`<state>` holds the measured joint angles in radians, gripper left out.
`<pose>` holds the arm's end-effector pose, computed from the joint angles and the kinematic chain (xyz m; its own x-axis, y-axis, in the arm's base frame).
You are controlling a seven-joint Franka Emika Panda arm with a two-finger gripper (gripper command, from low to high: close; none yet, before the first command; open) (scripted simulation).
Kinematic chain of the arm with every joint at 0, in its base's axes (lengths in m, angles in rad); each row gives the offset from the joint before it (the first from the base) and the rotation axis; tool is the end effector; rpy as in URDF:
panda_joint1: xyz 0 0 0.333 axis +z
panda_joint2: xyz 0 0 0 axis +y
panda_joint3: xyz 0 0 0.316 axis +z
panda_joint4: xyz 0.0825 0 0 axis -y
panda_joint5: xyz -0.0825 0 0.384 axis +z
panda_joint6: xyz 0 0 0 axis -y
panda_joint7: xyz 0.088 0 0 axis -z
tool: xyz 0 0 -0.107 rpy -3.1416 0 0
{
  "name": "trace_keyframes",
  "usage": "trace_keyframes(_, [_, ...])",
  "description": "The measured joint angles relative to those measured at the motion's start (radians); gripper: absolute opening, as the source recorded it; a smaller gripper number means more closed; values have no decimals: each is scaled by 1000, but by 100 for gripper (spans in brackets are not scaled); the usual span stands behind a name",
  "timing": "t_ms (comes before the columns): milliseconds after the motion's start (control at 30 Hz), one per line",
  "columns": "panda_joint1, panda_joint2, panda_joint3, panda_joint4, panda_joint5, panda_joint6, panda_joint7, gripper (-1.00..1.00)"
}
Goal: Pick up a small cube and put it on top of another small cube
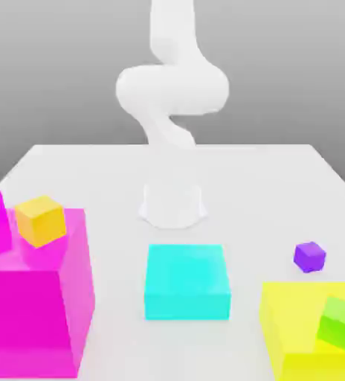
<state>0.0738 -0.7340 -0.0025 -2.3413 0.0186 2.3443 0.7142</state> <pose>0.3725 0.0266 0.6712 0.6055 -0.6236 0.4944 -0.4306 -0.7792 -0.4554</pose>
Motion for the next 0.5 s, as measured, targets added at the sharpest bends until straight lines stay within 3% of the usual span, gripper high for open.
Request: trace_keyframes(500, [410, 398, 56, -248, 100, 266, -506, 0])
